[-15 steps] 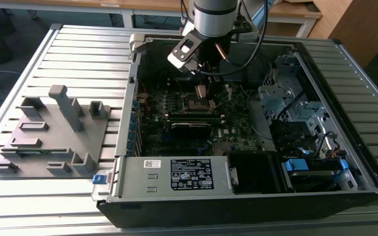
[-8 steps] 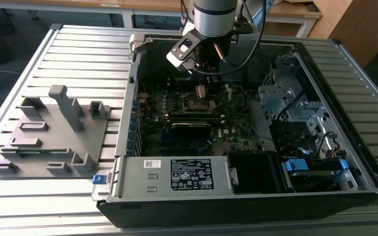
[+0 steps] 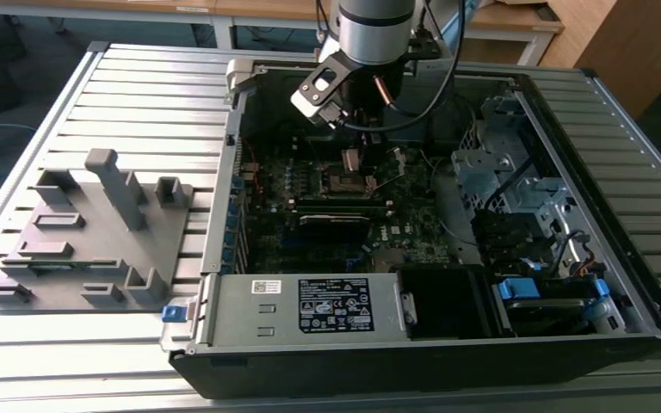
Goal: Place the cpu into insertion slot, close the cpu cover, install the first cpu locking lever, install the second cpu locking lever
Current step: 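Place the cpu into insertion slot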
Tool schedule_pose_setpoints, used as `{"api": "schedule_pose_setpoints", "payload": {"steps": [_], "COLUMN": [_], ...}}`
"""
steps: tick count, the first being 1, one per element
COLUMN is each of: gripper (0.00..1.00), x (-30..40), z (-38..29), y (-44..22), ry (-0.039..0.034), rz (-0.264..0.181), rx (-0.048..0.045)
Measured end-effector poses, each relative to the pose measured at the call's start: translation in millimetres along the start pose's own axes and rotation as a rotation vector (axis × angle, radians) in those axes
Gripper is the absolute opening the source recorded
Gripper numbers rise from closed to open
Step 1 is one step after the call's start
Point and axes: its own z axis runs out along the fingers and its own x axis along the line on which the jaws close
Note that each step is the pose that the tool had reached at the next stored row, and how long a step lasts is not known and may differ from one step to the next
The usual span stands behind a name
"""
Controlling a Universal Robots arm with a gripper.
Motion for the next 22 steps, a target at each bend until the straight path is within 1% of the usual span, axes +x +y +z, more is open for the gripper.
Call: {"api": "schedule_pose_setpoints", "payload": {"steps": [5,10,16,17,18,20,22], "gripper": [0.54,0.54,0.54,0.54,0.54,0.54,0.54], "x": [0.0,0.0,0.0,0.1,0.1,0.0,0.0], "z": [0.1,0.4,0.5,1.0,1.8,3.4,4.8], "y": [0.0,0.0,0.0,-0.1,-0.2,-0.3,-0.4], "ry": [-0.0004,-0.0045,-0.0045,-0.0040,-0.0037,-0.0035,-0.0035], "rz": [0.005,0.051,0.052,0.052,0.052,0.051,0.050], "rx": [0.0000,0.0002,0.0000,0.0015,0.0055,0.0167,0.0299]}}
